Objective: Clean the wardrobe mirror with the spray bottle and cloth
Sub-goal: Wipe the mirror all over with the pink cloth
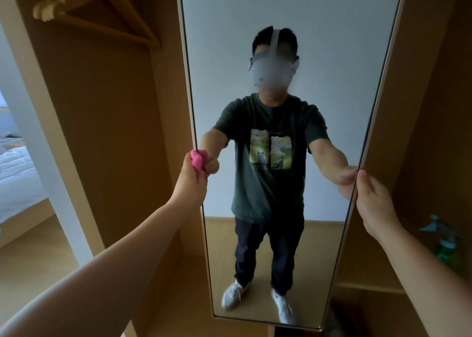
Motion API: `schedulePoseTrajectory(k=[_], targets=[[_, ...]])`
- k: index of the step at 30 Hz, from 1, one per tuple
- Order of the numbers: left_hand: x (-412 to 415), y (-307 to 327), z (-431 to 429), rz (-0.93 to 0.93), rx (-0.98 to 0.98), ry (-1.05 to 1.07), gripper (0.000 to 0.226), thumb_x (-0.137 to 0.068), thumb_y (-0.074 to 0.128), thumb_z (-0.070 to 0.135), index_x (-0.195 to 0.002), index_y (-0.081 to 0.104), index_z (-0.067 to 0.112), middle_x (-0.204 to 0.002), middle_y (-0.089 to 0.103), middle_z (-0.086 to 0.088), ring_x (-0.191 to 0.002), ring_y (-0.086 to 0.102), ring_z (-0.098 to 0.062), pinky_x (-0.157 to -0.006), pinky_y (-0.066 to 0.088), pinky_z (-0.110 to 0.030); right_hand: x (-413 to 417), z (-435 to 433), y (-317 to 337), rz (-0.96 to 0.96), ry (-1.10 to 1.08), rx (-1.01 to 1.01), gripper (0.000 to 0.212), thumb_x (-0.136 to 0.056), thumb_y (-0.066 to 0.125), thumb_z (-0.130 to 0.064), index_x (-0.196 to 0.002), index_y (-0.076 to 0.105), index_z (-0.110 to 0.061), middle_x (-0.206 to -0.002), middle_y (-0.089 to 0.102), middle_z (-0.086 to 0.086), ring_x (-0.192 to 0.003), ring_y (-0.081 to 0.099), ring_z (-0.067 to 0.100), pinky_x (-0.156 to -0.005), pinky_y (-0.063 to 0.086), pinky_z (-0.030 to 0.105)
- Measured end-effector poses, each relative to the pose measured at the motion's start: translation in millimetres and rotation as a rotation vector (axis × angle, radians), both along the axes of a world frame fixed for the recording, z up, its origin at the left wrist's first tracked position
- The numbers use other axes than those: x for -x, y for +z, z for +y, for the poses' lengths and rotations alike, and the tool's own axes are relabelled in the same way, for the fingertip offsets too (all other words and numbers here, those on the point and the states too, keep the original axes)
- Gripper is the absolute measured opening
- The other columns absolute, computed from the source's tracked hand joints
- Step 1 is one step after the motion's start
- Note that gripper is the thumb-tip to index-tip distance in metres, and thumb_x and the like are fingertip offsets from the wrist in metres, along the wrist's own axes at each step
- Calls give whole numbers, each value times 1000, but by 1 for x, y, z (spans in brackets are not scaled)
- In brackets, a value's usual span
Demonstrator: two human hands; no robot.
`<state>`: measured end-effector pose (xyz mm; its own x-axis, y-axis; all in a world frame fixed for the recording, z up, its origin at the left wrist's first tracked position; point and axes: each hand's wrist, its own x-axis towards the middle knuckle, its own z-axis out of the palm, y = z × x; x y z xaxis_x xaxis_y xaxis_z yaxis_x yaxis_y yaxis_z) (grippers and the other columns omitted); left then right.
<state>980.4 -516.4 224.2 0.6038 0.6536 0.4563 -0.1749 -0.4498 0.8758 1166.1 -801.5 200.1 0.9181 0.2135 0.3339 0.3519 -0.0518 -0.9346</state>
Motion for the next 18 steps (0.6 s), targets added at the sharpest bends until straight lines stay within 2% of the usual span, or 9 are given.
schedulePoseTrajectory(k=[2,3,6,8,10,12,14,18], targets=[[2,-5,0,7,-11,13,27,-105,27,15,-122,48,10,-111,60,-4,-93,62,-9,-74,52,-19,0,0,-5,19,-2,-9,24,-104,32,-39,-99,55,-33,-108,54,-3,-106,48,13,-90,37,32],[2,-8,-1,-11,-5,8,27,-106,27,16,-122,48,9,-111,59,-7,-91,61,-11,-76,50,-24,1,-1,-7,30,-3,-11,25,-104,32,-39,-101,55,-32,-109,54,-3,-106,47,13,-91,37,31],[6,-14,-11,27,-106,15,15,-105,26,12,-108,39,17,-102,50,-11,-95,54,-37,-82,44,-42,2,-2,-15,48,-14,8,34,-104,31,-41,-117,58,-25,-111,52,-3,-108,45,12,-93,36,32],[8,-20,-14,62,-169,41,17,-104,26,9,-107,34,24,-105,50,-14,-106,49,-44,-90,42,-47,3,-3,-21,59,-8,12,37,-103,30,-41,-121,58,-23,-111,52,-3,-109,46,14,-94,35,32],[6,-27,-9,42,-119,15,26,-104,27,9,-105,43,30,-108,54,-12,-102,52,-37,-90,46,-45,4,-4,-27,78,-1,19,42,-103,30,-42,-127,56,-19,-115,53,-1,-114,46,16,-95,34,32],[2,-38,3,6,-16,-20,24,-104,29,11,-114,49,22,-107,56,-2,-98,55,-24,-80,52,-30,3,-4,-33,96,-10,30,46,-103,29,-44,-133,54,-18,-125,54,3,-122,47,21,-95,34,32],[0,-47,10,37,-55,-19,23,-104,30,12,-117,47,20,-110,56,0,-99,54,-18,-75,49,-21,1,-3,-38,111,-16,34,48,-103,29,-45,-136,52,-19,-134,54,6,-128,46,25,-96,35,32],[0,-59,14,73,-105,-2,22,-103,31,15,-120,46,18,-108,57,1,-90,56,-15,-69,51,-24,-2,-2,-48,118,-26,47,49,-102,30,-46,-138,49,-19,-140,51,8,-131,45,27,-97,34,31]])
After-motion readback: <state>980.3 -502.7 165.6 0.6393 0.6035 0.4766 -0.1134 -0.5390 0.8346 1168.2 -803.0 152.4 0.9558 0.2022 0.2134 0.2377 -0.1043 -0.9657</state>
